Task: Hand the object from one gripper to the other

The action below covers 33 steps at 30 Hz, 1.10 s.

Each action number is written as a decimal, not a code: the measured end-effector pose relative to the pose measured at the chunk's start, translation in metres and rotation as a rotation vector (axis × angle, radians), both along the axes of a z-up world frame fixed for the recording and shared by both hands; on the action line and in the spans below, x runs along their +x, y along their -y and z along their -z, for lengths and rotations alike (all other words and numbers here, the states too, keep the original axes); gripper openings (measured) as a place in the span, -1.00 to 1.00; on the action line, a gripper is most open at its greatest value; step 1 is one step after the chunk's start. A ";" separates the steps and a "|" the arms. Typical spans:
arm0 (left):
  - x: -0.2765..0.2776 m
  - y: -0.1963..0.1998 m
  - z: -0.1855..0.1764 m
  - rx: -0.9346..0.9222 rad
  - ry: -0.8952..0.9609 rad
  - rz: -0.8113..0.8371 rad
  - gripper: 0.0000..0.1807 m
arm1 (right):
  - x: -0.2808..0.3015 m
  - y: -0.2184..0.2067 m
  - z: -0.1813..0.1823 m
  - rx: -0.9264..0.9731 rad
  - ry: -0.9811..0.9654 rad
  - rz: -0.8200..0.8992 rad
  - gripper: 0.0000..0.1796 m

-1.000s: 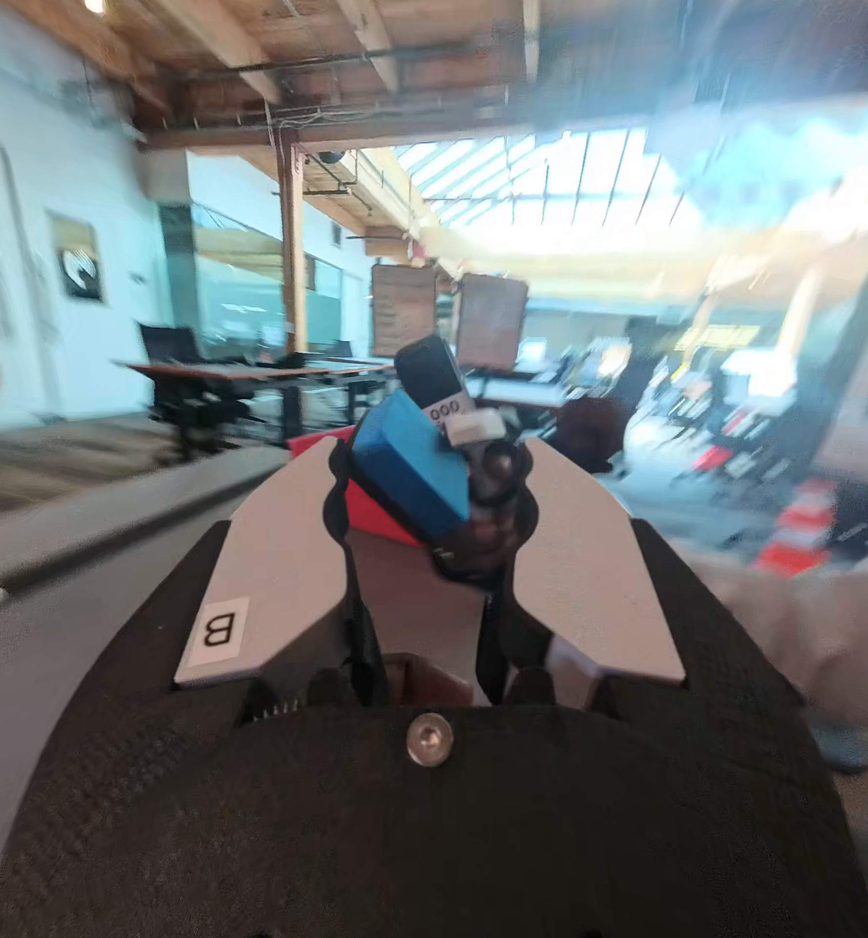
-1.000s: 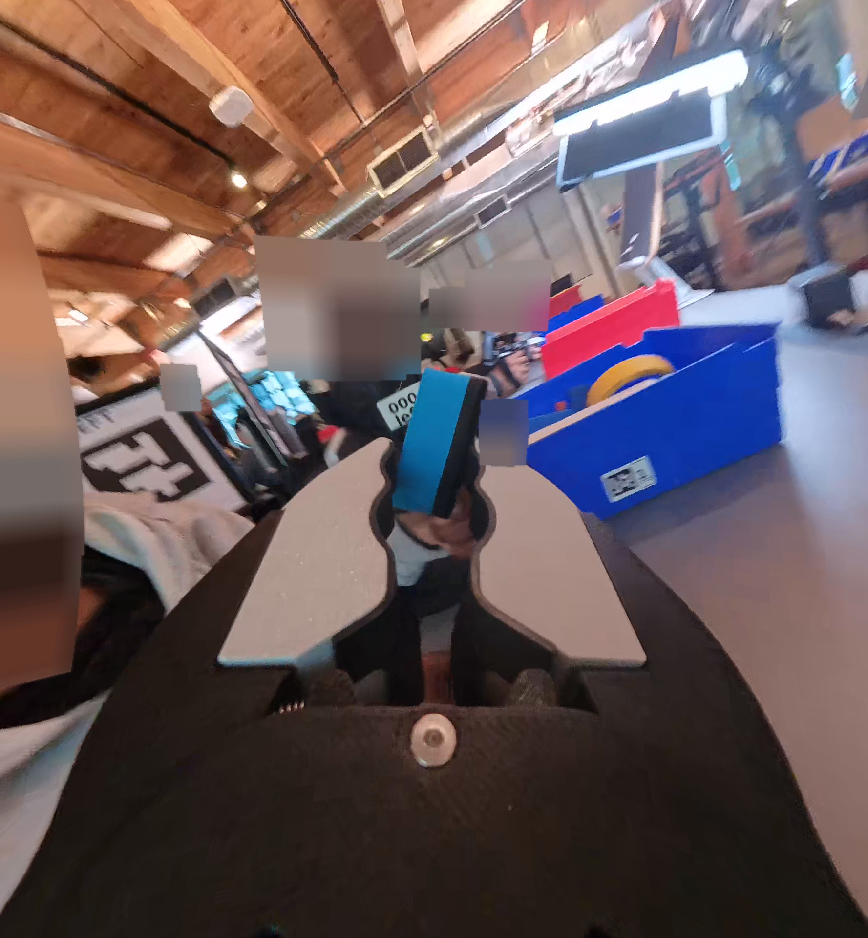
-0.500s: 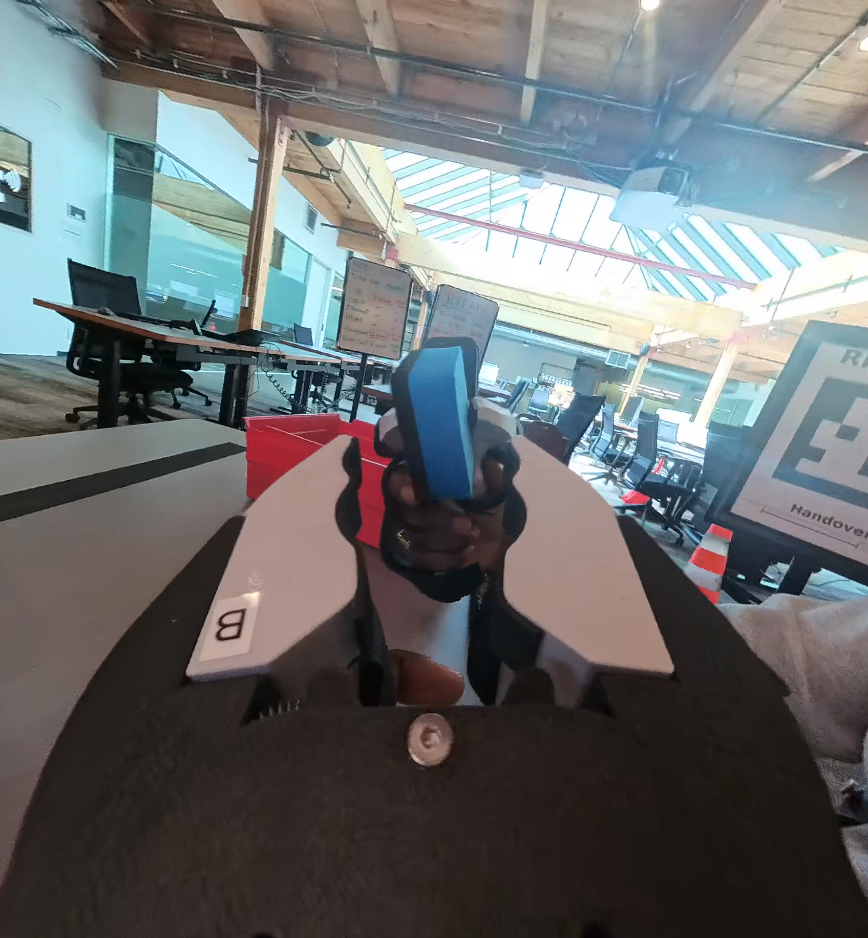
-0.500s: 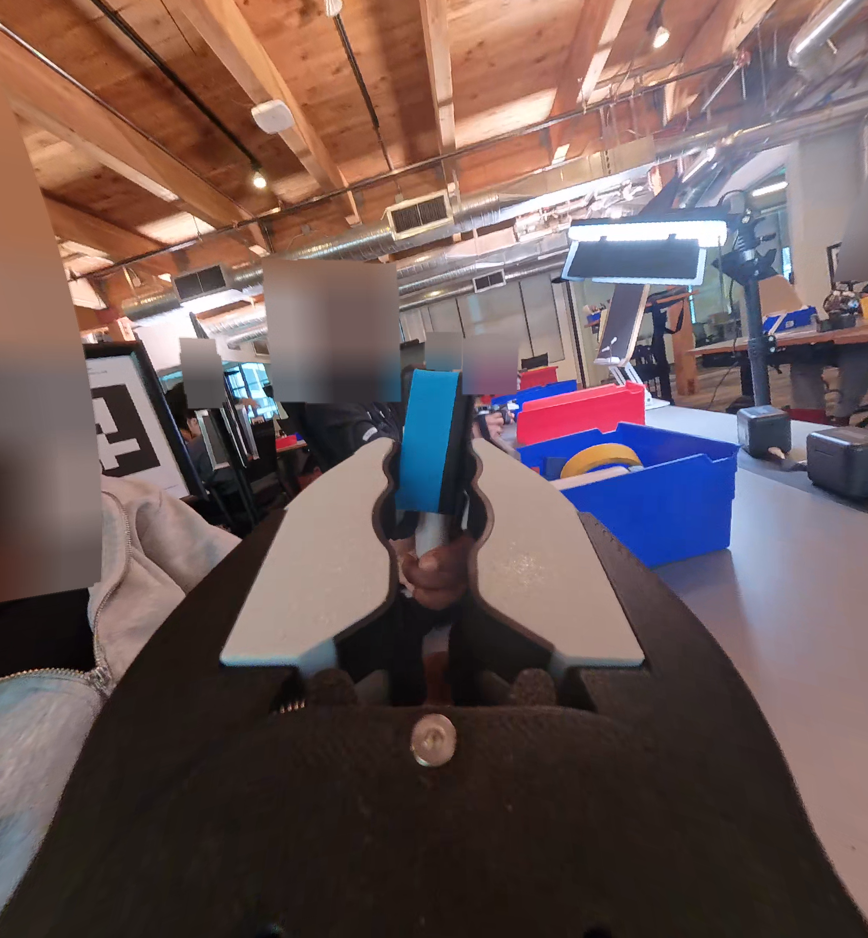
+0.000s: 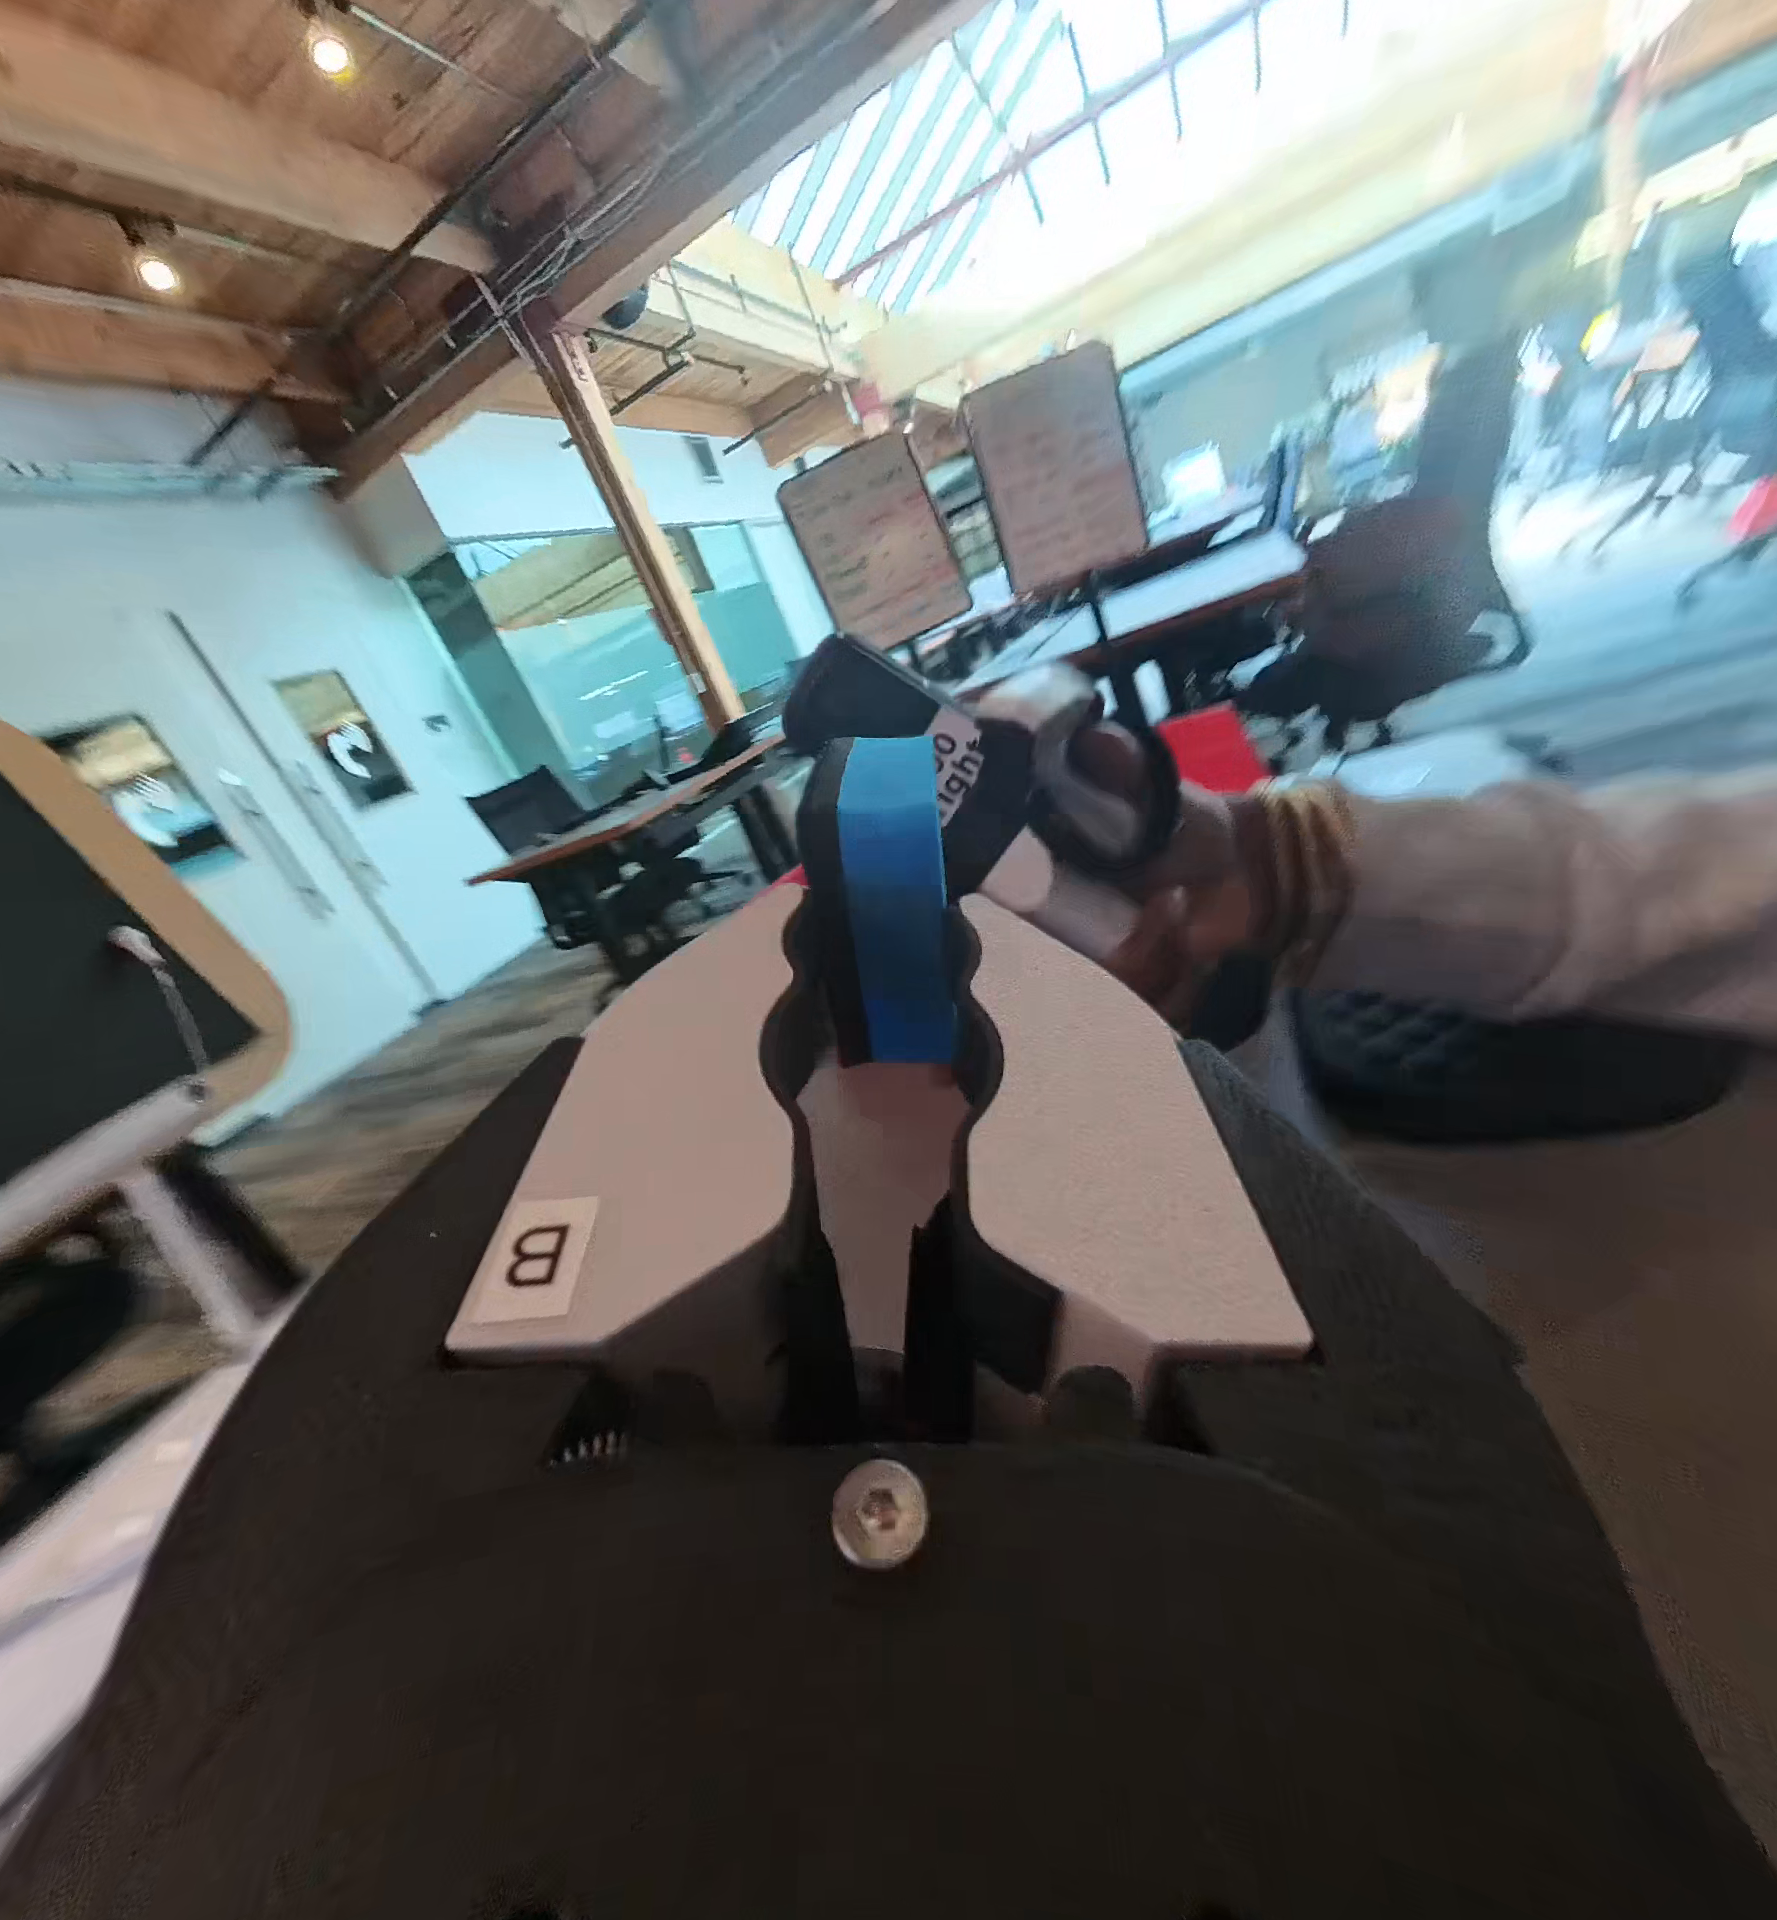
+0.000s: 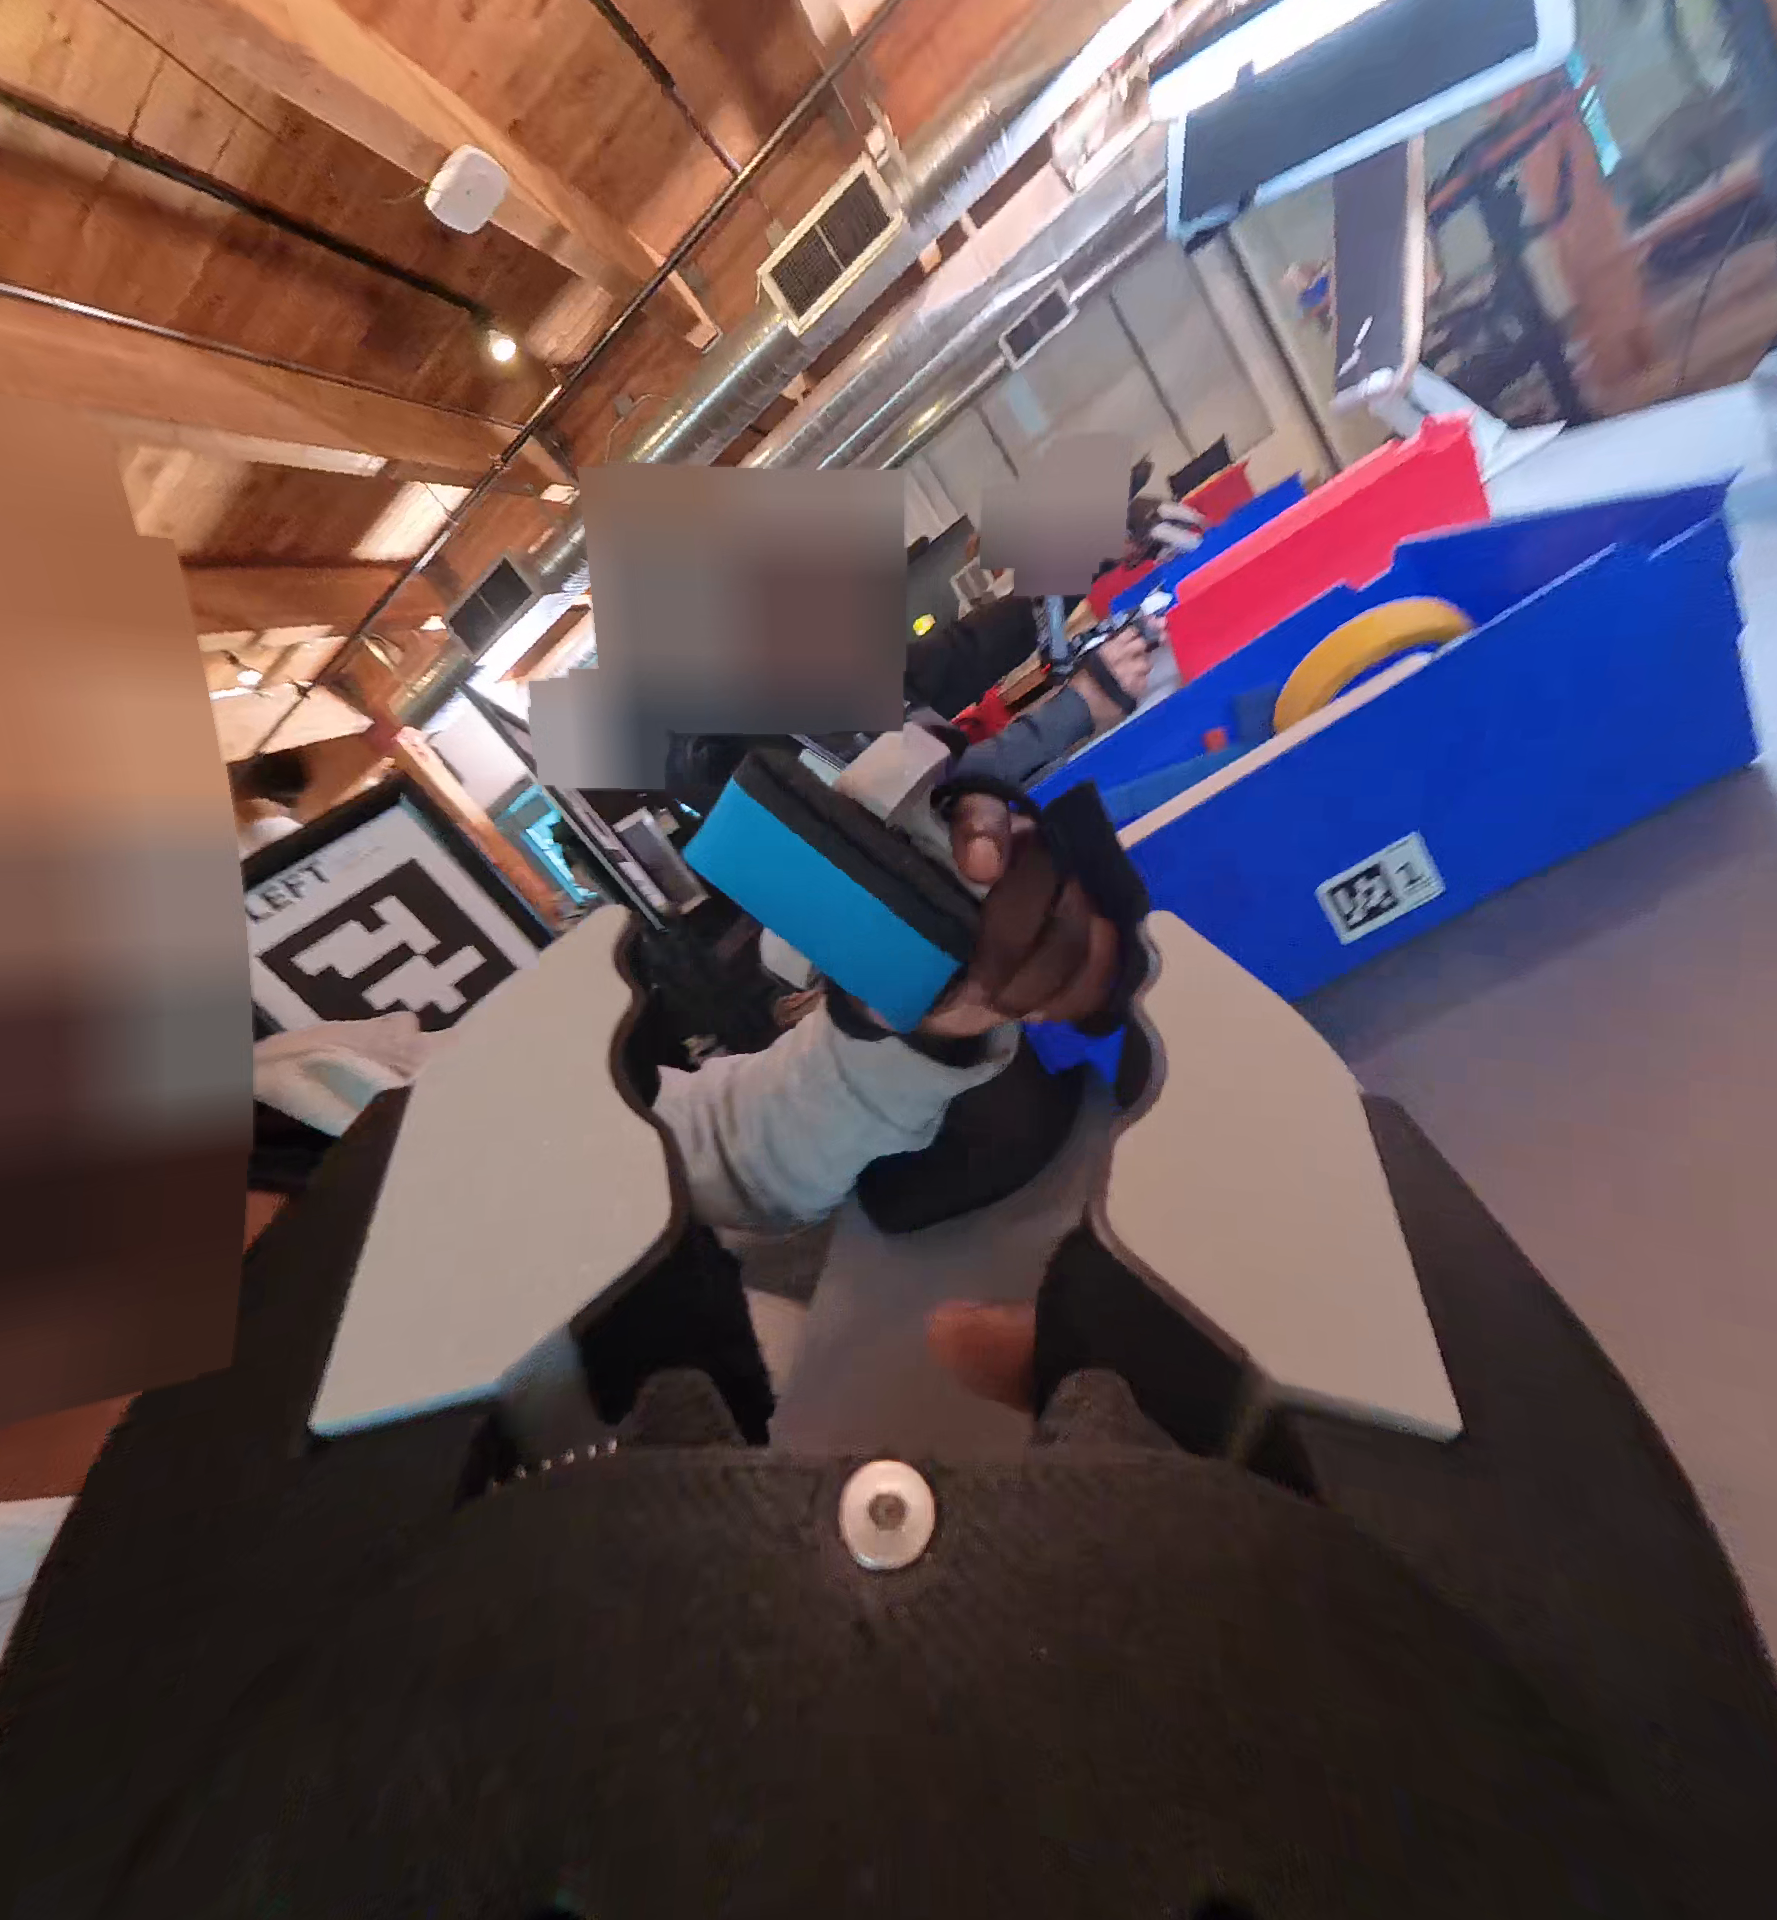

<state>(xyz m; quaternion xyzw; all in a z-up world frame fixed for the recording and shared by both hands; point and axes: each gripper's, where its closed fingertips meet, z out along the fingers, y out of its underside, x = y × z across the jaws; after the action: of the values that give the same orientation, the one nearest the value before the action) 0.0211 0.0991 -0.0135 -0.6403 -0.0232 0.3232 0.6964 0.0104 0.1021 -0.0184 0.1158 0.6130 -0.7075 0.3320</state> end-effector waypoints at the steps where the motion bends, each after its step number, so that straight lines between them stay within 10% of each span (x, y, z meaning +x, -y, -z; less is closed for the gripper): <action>1: -0.002 0.000 0.003 -0.053 -0.057 -0.038 -0.76 | 0.002 0.001 0.001 0.015 0.032 -0.027 0.05; 6: -0.002 -0.004 0.015 -0.262 -0.296 -0.139 -0.75 | 0.012 0.006 0.008 0.083 0.155 -0.128 0.13; 14: -0.002 -0.005 0.015 -0.259 -0.314 -0.157 -0.75 | 0.007 0.005 0.012 0.088 0.162 -0.118 -0.37; 23: 0.006 -0.010 -0.009 0.326 0.517 0.278 -0.10 | 0.006 -0.012 -0.028 -0.189 -0.331 0.148 -0.37; 33: 0.008 -0.006 -0.012 0.327 0.387 0.216 -0.33 | 0.015 0.001 -0.016 -0.129 -0.435 0.144 -0.37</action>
<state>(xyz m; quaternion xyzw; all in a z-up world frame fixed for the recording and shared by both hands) 0.0288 0.1053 -0.0013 -0.5679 -0.1390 0.1107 0.8036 0.0252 0.1012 -0.0025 -0.0175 0.6139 -0.7753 0.1475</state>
